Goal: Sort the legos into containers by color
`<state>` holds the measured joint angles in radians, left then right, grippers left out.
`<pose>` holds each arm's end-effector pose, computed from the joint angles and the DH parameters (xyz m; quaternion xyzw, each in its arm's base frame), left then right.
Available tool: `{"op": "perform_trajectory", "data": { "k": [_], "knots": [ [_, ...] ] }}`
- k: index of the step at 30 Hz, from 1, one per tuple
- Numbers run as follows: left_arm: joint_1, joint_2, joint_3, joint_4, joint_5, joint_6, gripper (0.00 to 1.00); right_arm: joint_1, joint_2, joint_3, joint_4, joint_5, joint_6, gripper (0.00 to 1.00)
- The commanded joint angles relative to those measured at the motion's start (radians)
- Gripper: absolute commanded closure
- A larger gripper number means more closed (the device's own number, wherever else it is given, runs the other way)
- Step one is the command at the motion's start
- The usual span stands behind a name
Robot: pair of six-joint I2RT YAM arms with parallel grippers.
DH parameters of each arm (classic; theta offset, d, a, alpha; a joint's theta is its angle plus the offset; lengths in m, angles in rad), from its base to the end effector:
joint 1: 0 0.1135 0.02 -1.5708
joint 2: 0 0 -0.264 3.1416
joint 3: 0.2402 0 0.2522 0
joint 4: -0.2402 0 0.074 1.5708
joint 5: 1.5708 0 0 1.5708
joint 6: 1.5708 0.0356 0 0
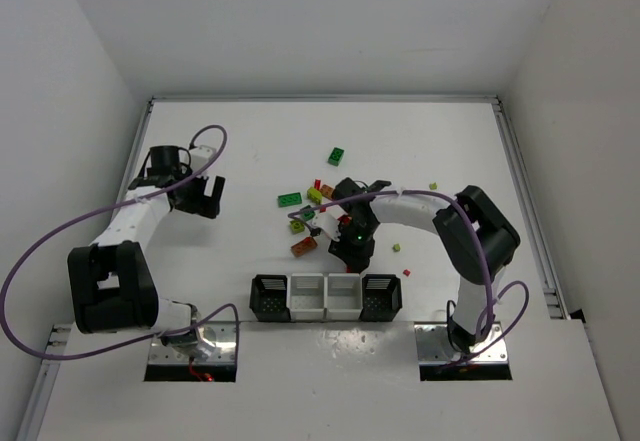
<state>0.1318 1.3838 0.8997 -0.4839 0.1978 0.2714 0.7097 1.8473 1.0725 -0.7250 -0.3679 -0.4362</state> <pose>0.2759 0.0295 0.2223 0.0955 0.9459 -0.0332 0.3083 0.2319 0.2161 0.1320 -0.5381 0.8221 0.1858 0.0096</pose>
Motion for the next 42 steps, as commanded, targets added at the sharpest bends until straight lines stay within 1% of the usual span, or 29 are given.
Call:
{"op": "perform_trajectory", "data": {
  "k": [1,2,3,4,5,6,8,10,14,16,20,28,32,35,38,40,41,42],
  "knots": [
    [0.015,-0.011,-0.002,0.022,0.011,0.011,0.00,0.008,-0.013,-0.011,0.050,0.021,0.028,0.67],
    [0.015,-0.011,-0.002,0.022,0.011,0.011,0.00,0.008,-0.013,-0.011,0.059,0.021,0.028,0.70],
    [0.015,-0.011,-0.002,0.022,0.011,0.011,0.00,0.008,-0.013,-0.011,0.059,0.021,0.028,0.77],
    [0.015,-0.002,-0.002,0.022,0.011,0.011,0.00,0.008,-0.013,-0.011,0.068,0.021,0.037,0.79],
    [0.015,-0.002,-0.002,0.022,0.011,0.011,0.00,0.008,-0.013,-0.011,0.068,0.021,0.037,0.86],
    [0.015,-0.002,-0.002,0.022,0.011,0.011,0.00,0.008,-0.013,-0.011,0.068,0.021,0.037,0.90],
    [0.015,-0.002,-0.011,0.022,0.011,0.011,0.00,0.008,-0.013,-0.002,0.068,0.021,0.037,0.96],
    [0.015,-0.002,-0.012,0.022,0.011,0.011,0.00,0.008,-0.034,0.007,0.068,0.021,0.037,1.00],
    [0.015,-0.002,-0.012,0.022,0.011,0.011,0.00,-0.007,-0.056,0.027,0.058,0.032,0.037,1.00],
    [0.015,-0.002,-0.012,0.022,0.011,0.002,0.00,-0.018,-0.056,0.065,0.045,0.056,0.037,1.00],
    [0.015,-0.002,-0.012,0.041,-0.029,-0.034,0.00,-0.036,-0.066,0.116,0.026,0.109,0.028,1.00],
    [0.015,-0.045,-0.021,0.059,-0.087,-0.080,0.00,-0.087,-0.066,0.260,-0.022,0.139,0.030,1.00],
    [0.025,-0.086,-0.031,0.068,-0.078,-0.107,0.00,-0.105,-0.076,0.404,-0.097,0.086,0.039,1.00],
    [0.034,-0.097,-0.031,0.068,-0.069,-0.127,0.00,-0.115,-0.086,0.478,-0.180,0.012,0.039,1.00],
    [0.043,-0.085,-0.031,0.056,-0.058,-0.127,0.00,-0.115,-0.130,0.488,-0.262,-0.032,0.039,1.00],
    [0.054,-0.074,-0.019,0.044,-0.058,-0.127,0.00,-0.115,-0.172,0.425,-0.312,-0.046,0.002,1.00],
    [0.063,-0.074,-0.019,0.044,-0.058,-0.127,0.00,-0.115,-0.227,0.400,-0.326,-0.046,-0.010,1.00],
    [0.063,-0.074,-0.019,0.044,-0.058,-0.127,0.00,-0.124,-0.227,0.374,-0.338,-0.034,-0.021,1.00]
  ]
}}
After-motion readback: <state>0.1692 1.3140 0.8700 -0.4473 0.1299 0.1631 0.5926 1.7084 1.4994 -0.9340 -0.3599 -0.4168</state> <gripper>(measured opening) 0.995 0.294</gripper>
